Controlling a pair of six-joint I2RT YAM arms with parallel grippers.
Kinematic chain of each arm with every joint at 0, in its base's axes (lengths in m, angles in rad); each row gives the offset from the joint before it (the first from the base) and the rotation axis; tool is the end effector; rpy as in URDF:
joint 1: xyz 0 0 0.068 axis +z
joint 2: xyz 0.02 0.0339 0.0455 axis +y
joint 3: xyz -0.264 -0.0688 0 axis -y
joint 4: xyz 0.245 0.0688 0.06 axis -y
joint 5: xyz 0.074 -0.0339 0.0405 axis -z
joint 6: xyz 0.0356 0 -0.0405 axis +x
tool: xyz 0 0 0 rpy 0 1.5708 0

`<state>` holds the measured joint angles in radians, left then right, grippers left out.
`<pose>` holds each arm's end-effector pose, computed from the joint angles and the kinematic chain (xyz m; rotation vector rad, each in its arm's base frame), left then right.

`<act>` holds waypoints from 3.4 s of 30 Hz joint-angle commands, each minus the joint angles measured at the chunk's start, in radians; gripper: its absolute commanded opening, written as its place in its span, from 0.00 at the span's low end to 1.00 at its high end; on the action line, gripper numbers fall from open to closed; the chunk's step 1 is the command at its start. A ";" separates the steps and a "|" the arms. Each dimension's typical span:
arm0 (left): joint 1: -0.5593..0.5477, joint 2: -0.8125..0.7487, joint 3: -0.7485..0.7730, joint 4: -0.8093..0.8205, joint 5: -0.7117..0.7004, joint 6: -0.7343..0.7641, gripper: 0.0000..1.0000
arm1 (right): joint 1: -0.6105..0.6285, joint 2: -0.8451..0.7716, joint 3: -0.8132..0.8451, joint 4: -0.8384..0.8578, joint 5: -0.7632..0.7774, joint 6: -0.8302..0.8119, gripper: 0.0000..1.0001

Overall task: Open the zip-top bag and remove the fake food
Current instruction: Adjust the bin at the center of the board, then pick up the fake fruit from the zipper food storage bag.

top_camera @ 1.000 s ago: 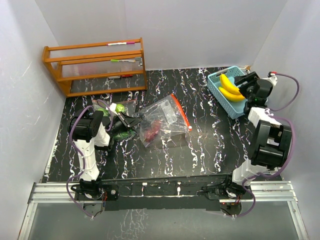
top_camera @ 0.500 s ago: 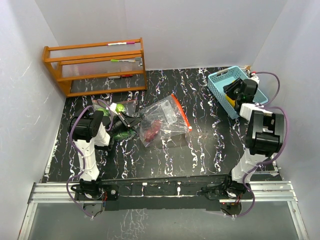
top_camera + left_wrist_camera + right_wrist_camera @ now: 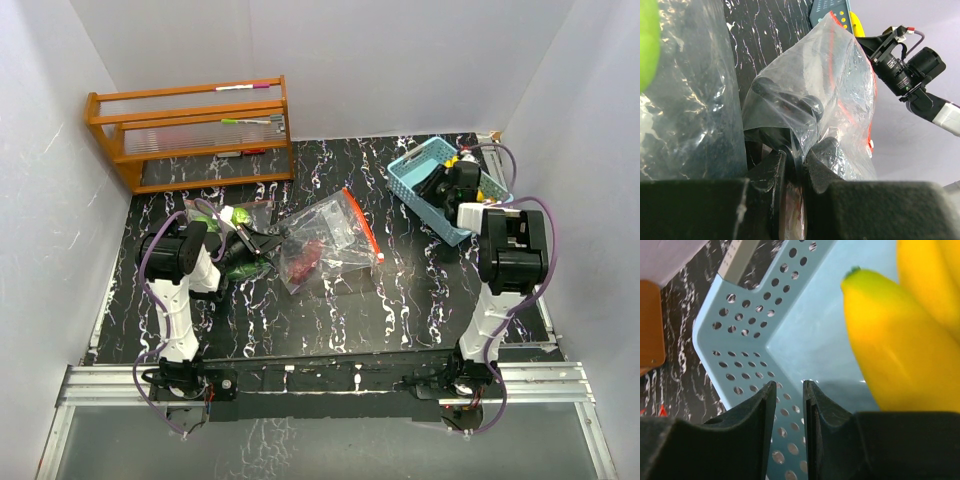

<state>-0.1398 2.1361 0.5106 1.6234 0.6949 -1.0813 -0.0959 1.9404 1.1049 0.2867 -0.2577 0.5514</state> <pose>0.3031 -0.0657 0.0883 -0.2208 1.7716 -1.4588 0.4157 -0.0309 0.1617 0.5336 2.0799 0.5414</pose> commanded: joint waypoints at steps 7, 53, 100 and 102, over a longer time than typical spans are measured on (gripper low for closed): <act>-0.003 -0.019 -0.010 0.167 0.005 0.021 0.00 | 0.034 -0.215 0.043 0.027 -0.085 -0.044 0.32; -0.025 -0.304 0.083 -0.183 0.078 0.081 0.00 | 0.385 -0.059 -0.262 0.333 -0.662 -0.052 0.22; -0.058 -0.328 0.114 -0.544 0.011 0.255 0.00 | 0.530 0.062 -0.143 0.201 -0.478 -0.250 0.36; -0.058 -0.320 0.111 -0.535 0.011 0.249 0.00 | 0.531 0.039 -0.161 0.196 -0.479 -0.256 0.28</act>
<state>-0.1932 1.8282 0.6231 1.0760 0.6949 -0.8387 0.4305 2.0167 0.9668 0.4763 -0.7116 0.3130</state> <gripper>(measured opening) 0.089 0.339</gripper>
